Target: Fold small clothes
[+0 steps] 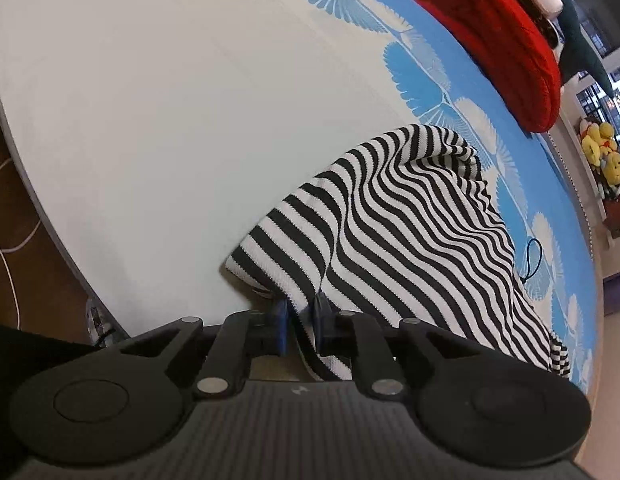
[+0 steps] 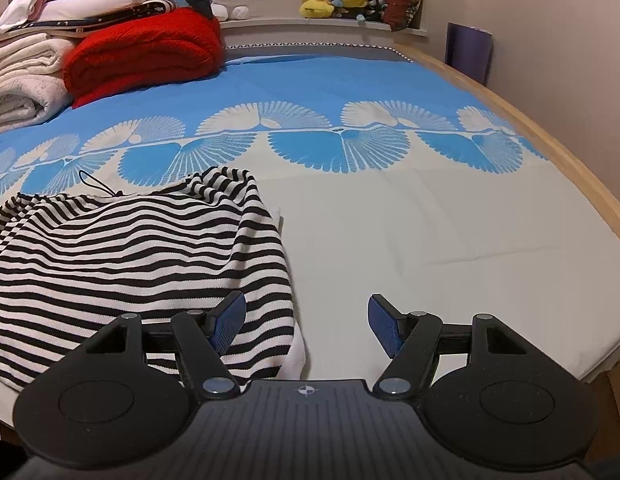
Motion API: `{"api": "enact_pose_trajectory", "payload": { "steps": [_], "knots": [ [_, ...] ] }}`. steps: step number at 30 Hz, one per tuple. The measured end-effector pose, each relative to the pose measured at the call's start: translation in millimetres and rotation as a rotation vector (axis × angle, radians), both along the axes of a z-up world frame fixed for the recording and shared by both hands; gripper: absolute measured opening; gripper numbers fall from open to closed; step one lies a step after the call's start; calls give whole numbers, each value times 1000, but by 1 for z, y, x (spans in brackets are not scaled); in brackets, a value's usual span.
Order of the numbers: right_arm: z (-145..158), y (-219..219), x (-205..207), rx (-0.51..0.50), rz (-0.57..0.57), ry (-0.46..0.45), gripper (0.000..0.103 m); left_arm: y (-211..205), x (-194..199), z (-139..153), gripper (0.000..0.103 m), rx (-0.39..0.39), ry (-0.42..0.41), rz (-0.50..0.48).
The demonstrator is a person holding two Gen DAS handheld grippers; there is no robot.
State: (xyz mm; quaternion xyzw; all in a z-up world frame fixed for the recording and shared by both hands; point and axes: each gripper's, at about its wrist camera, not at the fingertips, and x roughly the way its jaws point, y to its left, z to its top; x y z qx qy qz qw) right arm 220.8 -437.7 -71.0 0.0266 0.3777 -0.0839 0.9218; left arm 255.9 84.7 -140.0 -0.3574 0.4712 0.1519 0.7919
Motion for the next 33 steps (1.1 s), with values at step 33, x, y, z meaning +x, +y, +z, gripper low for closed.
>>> {"api": "enact_pose_trajectory", "payload": {
  "steps": [33],
  "knots": [
    [50,-124,-14,205,-274,-247,71,-197,10,132,1,558,-253,-375]
  ]
}}
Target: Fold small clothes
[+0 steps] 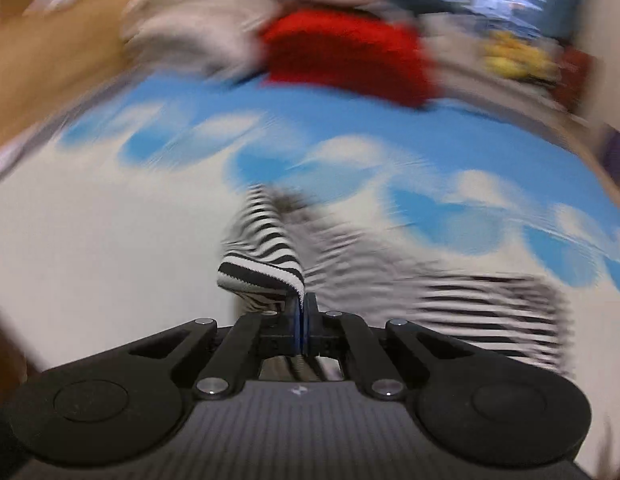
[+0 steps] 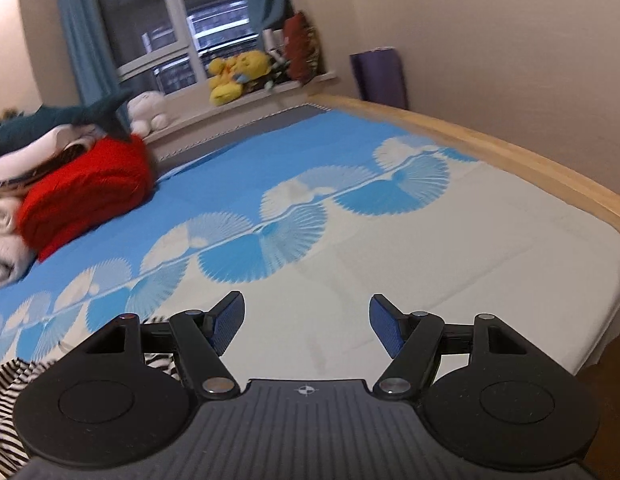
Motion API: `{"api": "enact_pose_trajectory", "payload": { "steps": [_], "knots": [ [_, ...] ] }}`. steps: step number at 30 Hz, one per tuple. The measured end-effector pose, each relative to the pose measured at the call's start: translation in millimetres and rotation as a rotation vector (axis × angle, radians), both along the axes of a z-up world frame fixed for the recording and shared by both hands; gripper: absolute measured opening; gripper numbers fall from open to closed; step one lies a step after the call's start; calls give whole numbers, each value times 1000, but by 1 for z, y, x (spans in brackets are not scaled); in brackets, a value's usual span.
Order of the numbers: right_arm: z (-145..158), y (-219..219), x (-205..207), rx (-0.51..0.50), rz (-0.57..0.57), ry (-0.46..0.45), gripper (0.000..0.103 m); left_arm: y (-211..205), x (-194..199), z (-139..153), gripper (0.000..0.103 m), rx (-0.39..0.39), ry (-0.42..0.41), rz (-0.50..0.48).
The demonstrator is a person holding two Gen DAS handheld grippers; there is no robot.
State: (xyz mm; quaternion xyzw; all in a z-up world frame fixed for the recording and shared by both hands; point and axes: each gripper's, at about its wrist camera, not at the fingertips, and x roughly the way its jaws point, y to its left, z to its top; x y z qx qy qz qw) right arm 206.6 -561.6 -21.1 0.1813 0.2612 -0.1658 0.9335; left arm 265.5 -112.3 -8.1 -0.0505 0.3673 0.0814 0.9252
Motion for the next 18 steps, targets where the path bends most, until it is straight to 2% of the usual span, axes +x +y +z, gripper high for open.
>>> {"api": "enact_pose_trajectory", "payload": {
  "steps": [2,3,5,7,8,9,10,12,13,15,18],
  "knots": [
    [-3,-14,-4,22,-27,-7,71,-71,-9,12,0,31,-64,-207],
    [-5,-21,-6,34,-40,-9,71,-111,-19,14,0,35,-95,-351],
    [-8,-31,-9,50,-60,-17,71,-183,-46,6,0,59,-138,-595],
    [-10,-39,-13,61,-75,-24,71,-239,-68,-15,0,72,-117,-777],
    [-11,-41,-14,65,-80,-25,71,-259,-76,-27,0,105,-99,-819],
    [-12,-44,-15,71,-84,-25,71,-270,-79,-38,0,125,-71,-815],
    [-13,-46,-17,80,-90,-27,71,-271,-76,-45,4,111,-40,-781],
    [-13,-49,-20,89,-97,-30,71,-247,-62,-54,4,25,15,-651],
    [-13,-50,-21,91,-97,-32,71,-224,-52,-58,4,-3,35,-566],
    [-14,-50,-21,90,-85,-30,71,-175,-36,-61,4,-3,37,-430],
    [-15,-47,-16,89,-60,-19,71,-91,-18,-59,25,-8,26,-231]
  ]
}}
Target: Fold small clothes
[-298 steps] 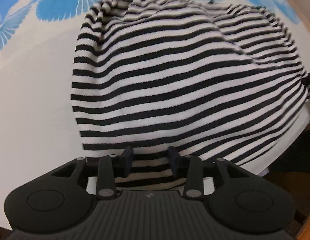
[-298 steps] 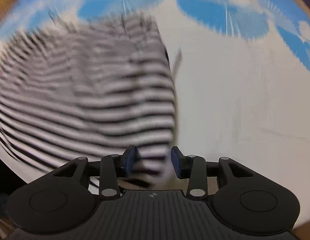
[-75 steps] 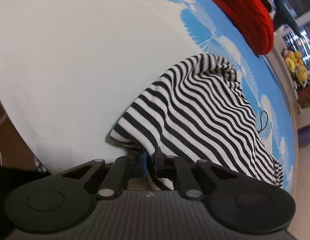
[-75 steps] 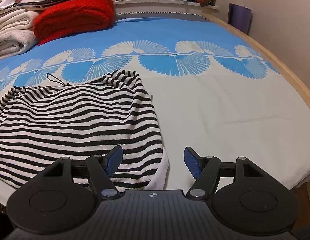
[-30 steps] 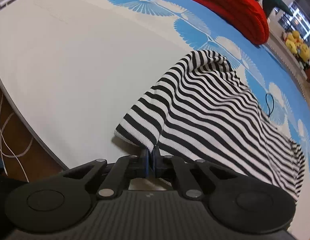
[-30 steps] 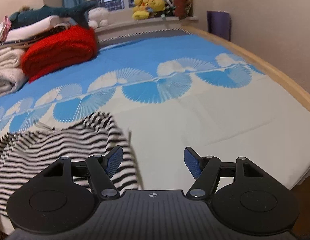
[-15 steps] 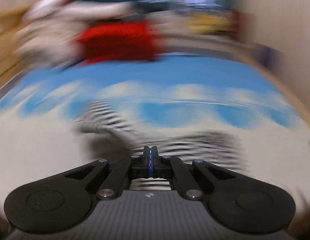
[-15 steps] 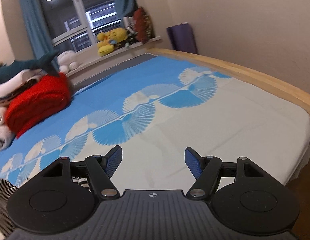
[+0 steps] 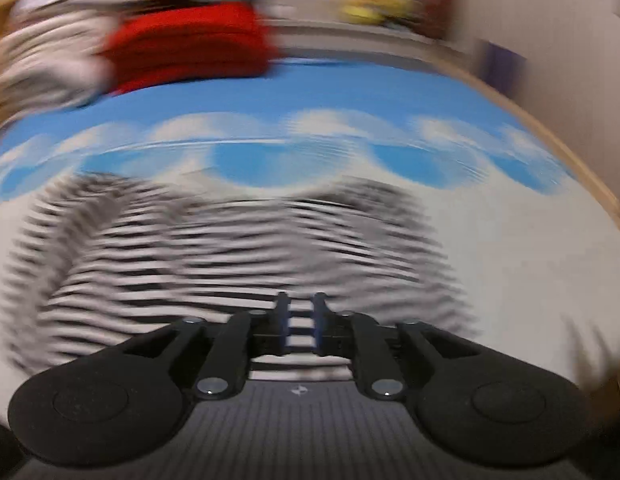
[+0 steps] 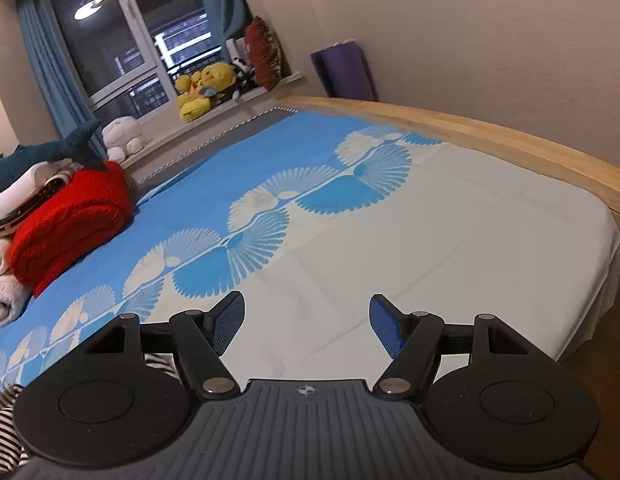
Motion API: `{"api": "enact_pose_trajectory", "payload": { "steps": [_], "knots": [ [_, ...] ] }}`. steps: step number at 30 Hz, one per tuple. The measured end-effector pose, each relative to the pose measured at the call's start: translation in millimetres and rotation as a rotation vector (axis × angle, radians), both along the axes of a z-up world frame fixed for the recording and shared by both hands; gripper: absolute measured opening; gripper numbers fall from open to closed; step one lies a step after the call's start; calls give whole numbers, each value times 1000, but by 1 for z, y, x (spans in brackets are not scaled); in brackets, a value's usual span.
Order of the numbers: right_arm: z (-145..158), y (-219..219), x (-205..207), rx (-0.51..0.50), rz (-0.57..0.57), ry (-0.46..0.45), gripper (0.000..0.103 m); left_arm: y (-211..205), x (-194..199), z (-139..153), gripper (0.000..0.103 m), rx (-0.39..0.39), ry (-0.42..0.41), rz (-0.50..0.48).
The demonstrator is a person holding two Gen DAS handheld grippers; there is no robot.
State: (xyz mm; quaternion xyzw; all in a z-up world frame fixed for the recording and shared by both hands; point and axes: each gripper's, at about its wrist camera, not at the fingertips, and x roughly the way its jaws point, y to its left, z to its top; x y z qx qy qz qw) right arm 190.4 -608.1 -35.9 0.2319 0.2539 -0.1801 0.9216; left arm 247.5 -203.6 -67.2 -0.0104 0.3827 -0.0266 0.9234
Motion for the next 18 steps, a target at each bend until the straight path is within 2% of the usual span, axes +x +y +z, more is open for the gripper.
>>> {"api": "enact_pose_trajectory", "payload": {
  "steps": [2,5,7,10,11,13,15,18],
  "knots": [
    [0,5,5,-8,19,7,71,63,11,-1,48,-59,16,154],
    [-1,18,13,-38,51,26,71,158,16,-13,59,-201,74,417],
    [-2,26,18,-54,73,39,71,217,13,-30,61,-349,136,601],
    [-2,38,25,-67,93,53,71,271,4,-66,61,-545,225,783],
    [-2,40,28,-68,95,58,71,283,2,-77,61,-595,251,824],
    [-2,46,33,-67,94,69,71,300,-3,-95,61,-648,279,857],
    [-2,51,36,-67,90,75,71,308,-4,-107,61,-667,276,855],
    [-2,59,40,-79,90,83,71,305,7,-104,60,-665,247,830]
  ]
}}
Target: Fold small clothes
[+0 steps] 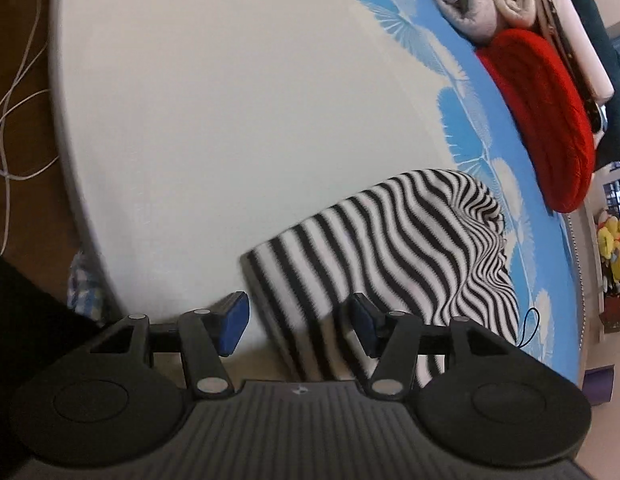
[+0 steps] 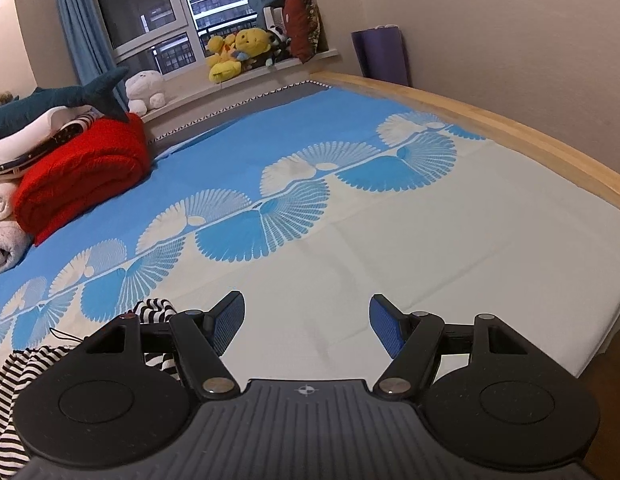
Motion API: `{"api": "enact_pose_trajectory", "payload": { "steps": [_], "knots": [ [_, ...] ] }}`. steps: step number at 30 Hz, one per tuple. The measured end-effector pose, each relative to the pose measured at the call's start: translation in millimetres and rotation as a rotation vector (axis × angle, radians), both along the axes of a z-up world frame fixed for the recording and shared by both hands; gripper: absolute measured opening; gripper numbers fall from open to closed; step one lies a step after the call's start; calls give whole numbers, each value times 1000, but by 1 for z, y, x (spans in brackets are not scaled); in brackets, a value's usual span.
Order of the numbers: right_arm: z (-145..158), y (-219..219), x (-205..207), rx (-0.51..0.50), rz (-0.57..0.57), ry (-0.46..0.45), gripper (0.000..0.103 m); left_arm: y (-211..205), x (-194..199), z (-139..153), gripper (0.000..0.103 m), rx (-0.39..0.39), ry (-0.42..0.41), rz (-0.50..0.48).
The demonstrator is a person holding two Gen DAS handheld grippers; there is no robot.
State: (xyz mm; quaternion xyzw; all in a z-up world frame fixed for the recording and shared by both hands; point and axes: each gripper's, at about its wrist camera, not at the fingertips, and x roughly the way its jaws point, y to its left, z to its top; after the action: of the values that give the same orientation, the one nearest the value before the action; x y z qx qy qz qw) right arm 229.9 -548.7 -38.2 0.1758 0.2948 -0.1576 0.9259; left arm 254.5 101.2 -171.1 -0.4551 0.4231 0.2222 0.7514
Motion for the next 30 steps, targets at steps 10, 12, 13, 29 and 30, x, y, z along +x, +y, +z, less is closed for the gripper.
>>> {"api": "enact_pose_trajectory", "payload": {
  "steps": [10,12,13,29,30],
  "knots": [
    [-3,2,-2,-31,-25,7,71,-68,30,33,11,391,-24,-211],
    [-2,-1,-4,-26,-30,-1,71,-109,36,66,11,561,-68,-291],
    [-2,-2,-5,-24,-32,-6,71,-135,37,84,11,627,-116,-338],
    [-11,-22,-19,69,26,-30,71,-433,-19,76,31,555,-372,-1400],
    [-16,-19,-15,99,65,-4,71,-414,-14,81,31,556,-367,-1376]
  ]
}}
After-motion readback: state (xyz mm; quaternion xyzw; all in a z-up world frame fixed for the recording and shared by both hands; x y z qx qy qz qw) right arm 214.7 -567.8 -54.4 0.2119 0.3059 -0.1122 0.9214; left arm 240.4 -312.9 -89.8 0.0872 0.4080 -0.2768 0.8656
